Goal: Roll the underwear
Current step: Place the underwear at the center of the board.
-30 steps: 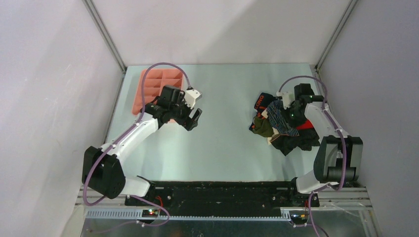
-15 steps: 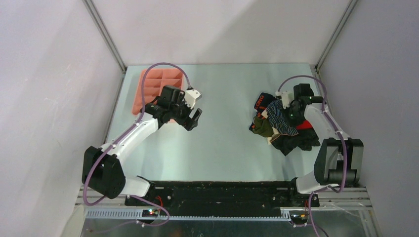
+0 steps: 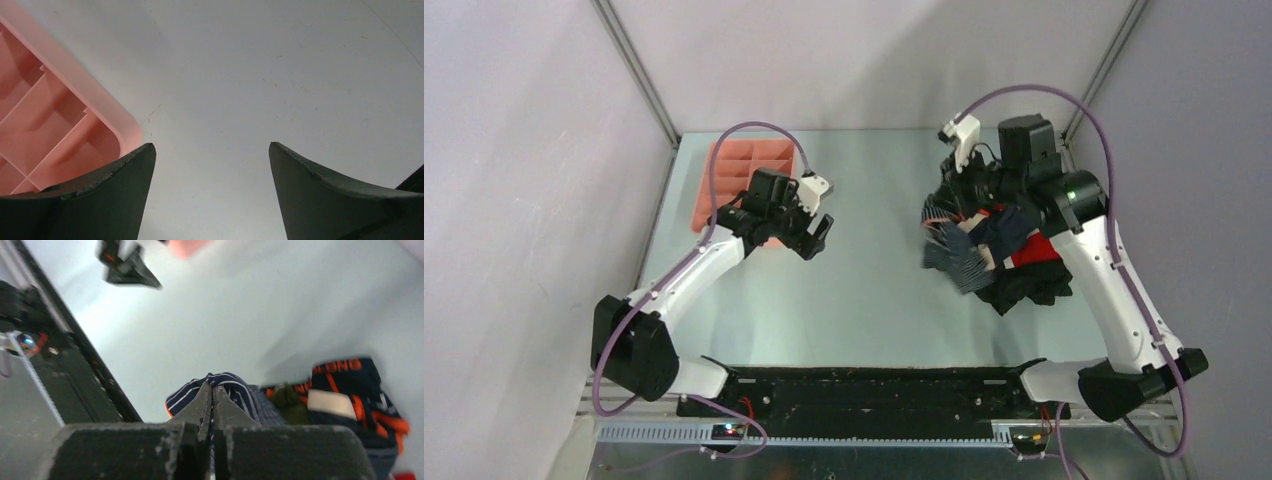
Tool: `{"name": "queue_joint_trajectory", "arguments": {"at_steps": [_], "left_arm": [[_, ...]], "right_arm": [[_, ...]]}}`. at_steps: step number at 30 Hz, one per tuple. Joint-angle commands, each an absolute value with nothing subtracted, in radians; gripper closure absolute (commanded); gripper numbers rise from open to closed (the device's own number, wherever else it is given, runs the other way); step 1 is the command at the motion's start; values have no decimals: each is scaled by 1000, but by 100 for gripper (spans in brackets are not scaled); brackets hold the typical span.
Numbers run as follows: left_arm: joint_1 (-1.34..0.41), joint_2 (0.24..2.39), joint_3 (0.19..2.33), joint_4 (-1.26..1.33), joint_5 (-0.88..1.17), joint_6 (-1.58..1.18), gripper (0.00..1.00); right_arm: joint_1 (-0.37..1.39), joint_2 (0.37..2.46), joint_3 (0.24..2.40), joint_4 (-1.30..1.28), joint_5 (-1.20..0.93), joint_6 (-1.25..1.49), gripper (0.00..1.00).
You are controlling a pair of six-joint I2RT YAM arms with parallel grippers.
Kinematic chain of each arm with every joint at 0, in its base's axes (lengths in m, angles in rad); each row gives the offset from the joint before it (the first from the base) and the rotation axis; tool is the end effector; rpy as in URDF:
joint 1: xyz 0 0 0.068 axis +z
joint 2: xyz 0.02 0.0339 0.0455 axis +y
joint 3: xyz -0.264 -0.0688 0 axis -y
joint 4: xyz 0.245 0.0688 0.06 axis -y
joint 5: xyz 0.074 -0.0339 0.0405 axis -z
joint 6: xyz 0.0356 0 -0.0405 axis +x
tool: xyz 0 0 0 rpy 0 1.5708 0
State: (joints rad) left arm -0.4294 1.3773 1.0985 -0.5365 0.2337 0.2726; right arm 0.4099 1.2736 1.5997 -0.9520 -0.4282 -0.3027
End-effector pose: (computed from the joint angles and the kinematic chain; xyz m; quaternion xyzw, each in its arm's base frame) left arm 0.2655 -0.1306 0.2838 0.3578 0.8521 -0.1367 0.3567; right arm 0.2159 0.1099 0.4389 -0.3941 0.7818 0.2127 0.4339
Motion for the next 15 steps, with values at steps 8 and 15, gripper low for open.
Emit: {"name": "queue_joint_trajectory", "arguments": {"at_steps": [8,15], "left_arm": [[-384,1307,1077,-519,154,343,9],[-369,1289,1053,-502,87,341,9]], "right_arm": [[417,1509,1848,-875,-684,-27,100],[237,1669,1498,-703,-586,136,72]]}}
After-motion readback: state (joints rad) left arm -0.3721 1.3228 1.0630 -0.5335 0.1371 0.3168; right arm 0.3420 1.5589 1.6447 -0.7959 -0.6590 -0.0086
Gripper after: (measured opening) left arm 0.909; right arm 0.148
